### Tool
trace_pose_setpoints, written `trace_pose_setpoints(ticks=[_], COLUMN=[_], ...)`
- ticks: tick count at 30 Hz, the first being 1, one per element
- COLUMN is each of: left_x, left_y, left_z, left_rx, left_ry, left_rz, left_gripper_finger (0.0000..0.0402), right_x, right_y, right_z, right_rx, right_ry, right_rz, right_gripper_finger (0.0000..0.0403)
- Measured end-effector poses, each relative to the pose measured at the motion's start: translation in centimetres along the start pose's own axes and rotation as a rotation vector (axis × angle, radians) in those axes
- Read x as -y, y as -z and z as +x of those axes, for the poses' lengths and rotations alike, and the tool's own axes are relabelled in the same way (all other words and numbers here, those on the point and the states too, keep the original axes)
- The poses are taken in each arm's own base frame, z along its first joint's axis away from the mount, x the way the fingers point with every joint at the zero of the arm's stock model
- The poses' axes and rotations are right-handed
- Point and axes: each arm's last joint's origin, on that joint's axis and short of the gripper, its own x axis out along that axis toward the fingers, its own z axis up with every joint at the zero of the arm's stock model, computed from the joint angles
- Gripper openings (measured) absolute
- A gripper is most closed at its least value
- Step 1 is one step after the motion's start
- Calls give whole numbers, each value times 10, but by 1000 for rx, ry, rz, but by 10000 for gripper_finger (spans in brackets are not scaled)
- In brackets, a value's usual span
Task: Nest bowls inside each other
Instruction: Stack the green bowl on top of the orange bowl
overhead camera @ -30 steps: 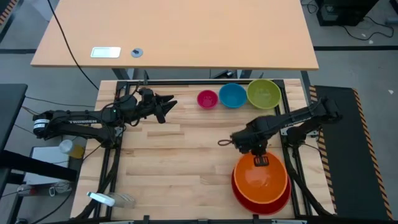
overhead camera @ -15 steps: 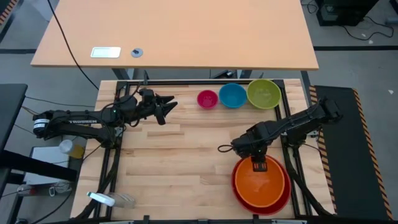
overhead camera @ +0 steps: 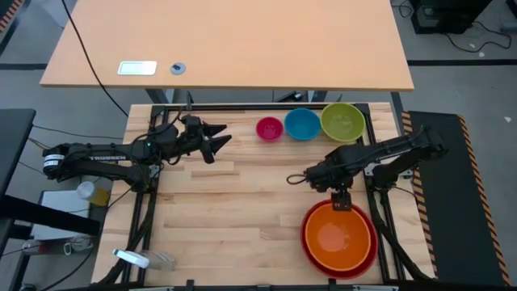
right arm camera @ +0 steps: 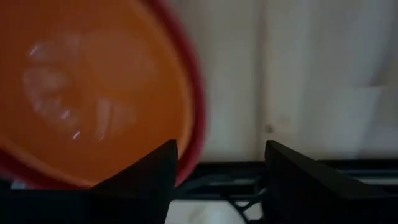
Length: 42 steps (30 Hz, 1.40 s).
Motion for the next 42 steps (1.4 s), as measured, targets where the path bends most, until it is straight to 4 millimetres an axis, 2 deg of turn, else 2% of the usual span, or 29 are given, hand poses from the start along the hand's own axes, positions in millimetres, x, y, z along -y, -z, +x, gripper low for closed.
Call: trace_pose_setpoints(ticks=[3,7,10,17,22,27,30,35,40,42], left_x=[1,4,5,6,6,5,4,4,4,4], left_y=[-2,-6,-7,-9,-9,-8,-5,-5,-4,-4], left_z=[0,0,0,-1,-1,0,0,0,0,0], left_rx=[20,47,59,79,74,59,36,28,26,26], left_ry=[14,54,81,96,94,85,73,69,69,69], left_rz=[-50,-85,-90,-98,-96,-94,-90,-125,-138,-138], left_gripper_finger=[293,293,293,293,293,293,293,293,293,293], right_x=[12,31,48,95,128,151,166,198,232,239], right_y=[6,18,27,46,48,40,36,41,58,61], right_z=[-10,-25,-28,-19,2,24,32,40,38,36], right_rx=[84,300,436,588,547,428,361,302,380,442], right_ry=[47,45,60,178,190,216,233,238,239,232], right_rz=[65,198,315,843,1053,904,907,1093,1285,1362], right_gripper_finger=[245,244,242,238,238,239,237,230,229,229])
